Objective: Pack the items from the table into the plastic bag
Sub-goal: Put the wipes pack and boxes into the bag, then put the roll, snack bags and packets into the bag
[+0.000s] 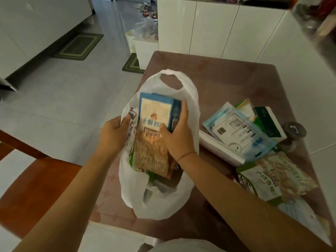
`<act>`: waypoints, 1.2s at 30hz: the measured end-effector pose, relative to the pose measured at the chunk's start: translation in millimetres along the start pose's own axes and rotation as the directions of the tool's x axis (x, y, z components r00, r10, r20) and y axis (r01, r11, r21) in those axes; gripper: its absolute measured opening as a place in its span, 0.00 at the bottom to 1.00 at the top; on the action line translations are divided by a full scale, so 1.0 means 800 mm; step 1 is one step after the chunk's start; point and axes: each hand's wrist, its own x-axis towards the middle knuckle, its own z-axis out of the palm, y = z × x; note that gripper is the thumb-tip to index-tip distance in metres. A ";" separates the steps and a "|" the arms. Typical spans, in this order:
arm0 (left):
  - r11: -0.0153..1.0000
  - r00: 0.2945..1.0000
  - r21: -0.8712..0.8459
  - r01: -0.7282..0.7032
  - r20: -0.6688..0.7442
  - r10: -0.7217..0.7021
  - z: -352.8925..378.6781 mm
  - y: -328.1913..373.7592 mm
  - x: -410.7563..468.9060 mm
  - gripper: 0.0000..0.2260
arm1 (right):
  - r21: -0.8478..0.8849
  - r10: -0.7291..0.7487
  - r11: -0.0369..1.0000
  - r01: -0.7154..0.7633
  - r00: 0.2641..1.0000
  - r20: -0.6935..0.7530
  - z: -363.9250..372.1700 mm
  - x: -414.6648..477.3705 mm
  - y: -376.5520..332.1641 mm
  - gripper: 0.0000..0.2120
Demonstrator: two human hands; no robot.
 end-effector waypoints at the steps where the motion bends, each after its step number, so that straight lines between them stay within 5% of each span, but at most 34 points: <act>1: 1.000 1.000 0.002 0.000 0.001 0.000 -0.001 0.000 0.000 0.21 | -0.054 0.021 0.998 -0.017 0.996 0.085 0.005 -0.005 0.013 0.42; 6: 0.999 1.000 -0.040 0.024 0.017 -0.023 0.001 0.003 0.007 0.18 | -0.181 0.163 0.980 -0.086 0.868 0.469 0.006 -0.031 0.059 0.44; 10: 0.997 0.996 -0.067 0.041 0.077 -0.035 0.013 0.008 0.004 0.15 | -0.375 0.174 0.927 0.021 0.861 0.478 -0.012 -0.028 0.058 0.38; 14: 0.997 0.996 -0.056 0.048 0.080 -0.043 0.021 0.008 0.002 0.15 | -0.638 0.158 0.750 0.174 0.889 0.429 -0.029 -0.013 0.047 0.37; 18: 0.996 0.995 -0.061 0.069 0.071 -0.065 0.019 0.010 0.006 0.17 | -0.610 -0.051 0.645 0.460 0.823 0.566 -0.013 -0.016 0.052 0.42; 25: 0.995 0.996 -0.084 0.058 0.073 -0.051 0.026 -0.003 0.006 0.13 | -0.661 -0.014 0.455 0.597 0.747 0.665 -0.006 -0.011 0.085 0.37; 27: 0.993 0.996 -0.094 0.068 0.063 -0.062 0.026 -0.002 0.006 0.13 | -0.653 0.021 0.462 0.600 0.729 0.684 -0.011 -0.007 0.083 0.37; 29: 0.993 0.997 -0.098 0.064 0.058 -0.059 0.026 0.000 0.007 0.14 | -0.566 -0.006 0.617 0.547 0.723 0.691 -0.023 -0.005 0.072 0.37; 31: 0.993 0.997 -0.099 0.064 0.059 -0.058 0.025 0.001 0.007 0.15 | -0.366 -0.192 0.800 0.475 0.781 0.594 -0.044 -0.007 0.058 0.27; 33: 0.992 0.995 -0.097 0.079 0.060 -0.073 0.025 -0.001 0.008 0.16 | -0.209 -0.436 0.858 0.469 0.881 0.183 -0.072 -0.007 0.052 0.12; 35: 0.993 0.995 -0.088 0.077 0.067 -0.071 0.025 -0.002 0.007 0.17 | -0.202 -0.443 0.894 0.399 0.852 -0.278 -0.104 -0.001 0.060 0.06; 36: 0.994 0.996 -0.083 0.070 0.069 -0.065 0.026 -0.001 0.005 0.17 | -0.206 -0.373 0.926 0.315 0.839 -0.395 -0.118 0.008 0.074 0.05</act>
